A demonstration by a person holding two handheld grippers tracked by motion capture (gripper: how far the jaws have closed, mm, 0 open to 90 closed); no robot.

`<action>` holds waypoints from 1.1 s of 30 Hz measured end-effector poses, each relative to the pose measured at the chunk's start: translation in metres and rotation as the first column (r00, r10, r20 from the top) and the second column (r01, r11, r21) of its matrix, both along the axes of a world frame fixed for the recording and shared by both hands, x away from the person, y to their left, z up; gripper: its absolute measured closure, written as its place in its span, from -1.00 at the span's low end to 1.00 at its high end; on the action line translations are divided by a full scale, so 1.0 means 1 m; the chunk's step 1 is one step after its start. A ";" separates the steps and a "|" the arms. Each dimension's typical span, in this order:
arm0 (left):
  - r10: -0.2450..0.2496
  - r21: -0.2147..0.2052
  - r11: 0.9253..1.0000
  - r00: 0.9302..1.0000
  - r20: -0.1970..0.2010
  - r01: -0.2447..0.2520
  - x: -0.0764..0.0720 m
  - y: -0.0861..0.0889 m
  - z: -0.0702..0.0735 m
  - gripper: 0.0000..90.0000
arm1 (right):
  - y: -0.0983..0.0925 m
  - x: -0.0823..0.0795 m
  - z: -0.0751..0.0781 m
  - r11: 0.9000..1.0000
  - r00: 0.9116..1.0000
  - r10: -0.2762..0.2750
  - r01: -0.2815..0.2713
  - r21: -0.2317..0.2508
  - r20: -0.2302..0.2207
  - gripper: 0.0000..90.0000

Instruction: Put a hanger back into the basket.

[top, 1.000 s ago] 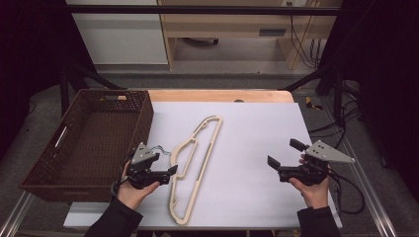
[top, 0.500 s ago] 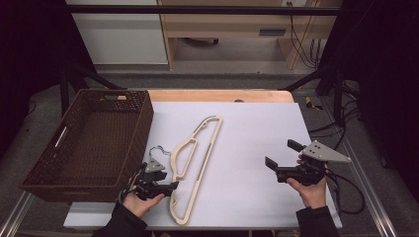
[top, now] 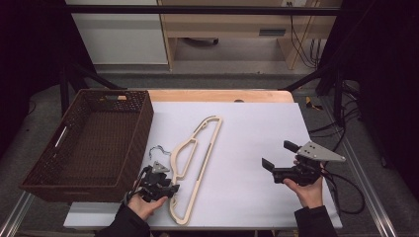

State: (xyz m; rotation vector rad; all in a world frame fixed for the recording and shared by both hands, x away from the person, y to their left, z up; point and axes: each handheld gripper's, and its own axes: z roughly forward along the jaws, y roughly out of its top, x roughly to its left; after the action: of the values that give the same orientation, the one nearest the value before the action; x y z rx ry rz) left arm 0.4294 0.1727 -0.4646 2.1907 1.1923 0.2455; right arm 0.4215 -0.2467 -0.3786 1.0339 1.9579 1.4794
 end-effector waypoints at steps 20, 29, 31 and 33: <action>0.112 0.012 0.994 0.994 -0.011 -0.112 0.001 -0.007 0.012 0.64 | 0.004 0.001 -0.002 1.000 1.000 0.012 -0.012 -0.011 -0.012 -0.97; 0.092 0.004 0.996 0.994 0.067 -0.092 -0.001 -0.002 0.022 0.77 | 0.007 0.002 -0.004 1.000 1.000 0.024 -0.025 -0.016 -0.014 -0.96; 0.091 -0.019 0.996 0.991 0.102 -0.090 -0.004 -0.001 0.028 0.78 | 0.010 0.003 -0.005 0.999 0.999 0.036 -0.037 -0.018 -0.017 -0.95; 0.092 -0.030 0.996 0.989 0.118 -0.089 -0.005 -0.001 0.029 0.78 | 0.012 0.003 -0.005 0.999 0.999 0.041 -0.042 -0.019 -0.019 -0.95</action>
State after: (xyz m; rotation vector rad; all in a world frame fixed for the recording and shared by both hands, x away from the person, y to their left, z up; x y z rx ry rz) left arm 0.4240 0.1718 -0.4352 2.0727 1.2225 0.3913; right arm 0.4245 -0.2351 -0.3838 1.0081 2.0146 1.4745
